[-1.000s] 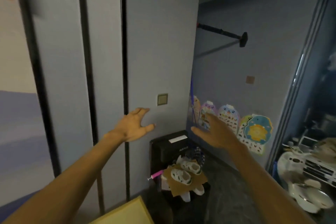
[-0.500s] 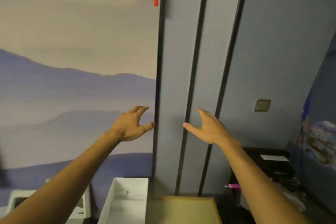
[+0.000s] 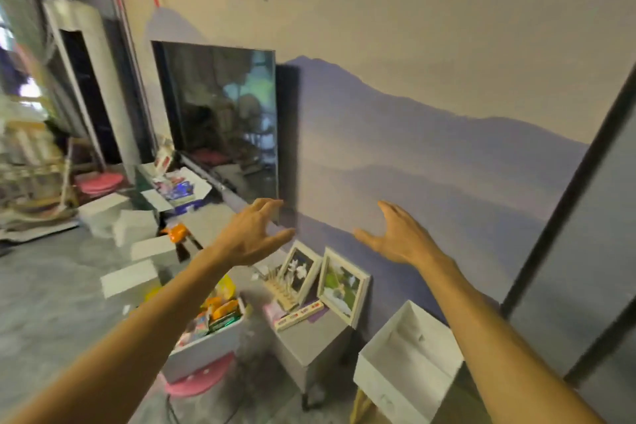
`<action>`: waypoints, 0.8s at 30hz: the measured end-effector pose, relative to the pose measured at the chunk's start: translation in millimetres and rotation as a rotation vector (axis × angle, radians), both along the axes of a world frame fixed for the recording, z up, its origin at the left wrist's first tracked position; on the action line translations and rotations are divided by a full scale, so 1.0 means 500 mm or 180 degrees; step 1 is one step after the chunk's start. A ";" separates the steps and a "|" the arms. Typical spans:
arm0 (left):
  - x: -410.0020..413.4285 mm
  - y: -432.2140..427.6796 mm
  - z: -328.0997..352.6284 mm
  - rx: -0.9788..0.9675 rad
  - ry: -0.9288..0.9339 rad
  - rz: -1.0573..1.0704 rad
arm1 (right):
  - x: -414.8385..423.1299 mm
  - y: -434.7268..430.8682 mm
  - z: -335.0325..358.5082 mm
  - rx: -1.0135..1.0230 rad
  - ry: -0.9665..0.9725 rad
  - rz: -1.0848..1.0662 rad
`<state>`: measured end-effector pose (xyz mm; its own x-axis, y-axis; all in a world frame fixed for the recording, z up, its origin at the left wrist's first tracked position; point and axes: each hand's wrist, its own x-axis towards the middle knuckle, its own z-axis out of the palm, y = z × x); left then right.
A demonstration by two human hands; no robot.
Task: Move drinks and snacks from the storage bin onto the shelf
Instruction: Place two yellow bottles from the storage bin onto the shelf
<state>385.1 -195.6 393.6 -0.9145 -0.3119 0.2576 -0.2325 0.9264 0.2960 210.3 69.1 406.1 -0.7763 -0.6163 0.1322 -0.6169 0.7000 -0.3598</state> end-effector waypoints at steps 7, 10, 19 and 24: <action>0.289 -0.178 -0.078 0.0304 -0.0185 0.1130 | 0.143 -0.300 -0.071 0.0152 -0.0301 0.1004; 0.369 -0.251 -0.118 0.0367 -0.0214 0.1425 | 0.197 -0.420 -0.119 0.0195 -0.0385 0.1264; 0.396 -0.559 -0.331 0.0724 -0.0440 0.1667 | 0.232 -0.784 -0.294 0.0678 -0.0586 0.1583; 0.363 -0.720 -0.456 0.1167 -0.0537 0.1905 | 0.213 -1.000 -0.388 0.0921 -0.0823 0.1735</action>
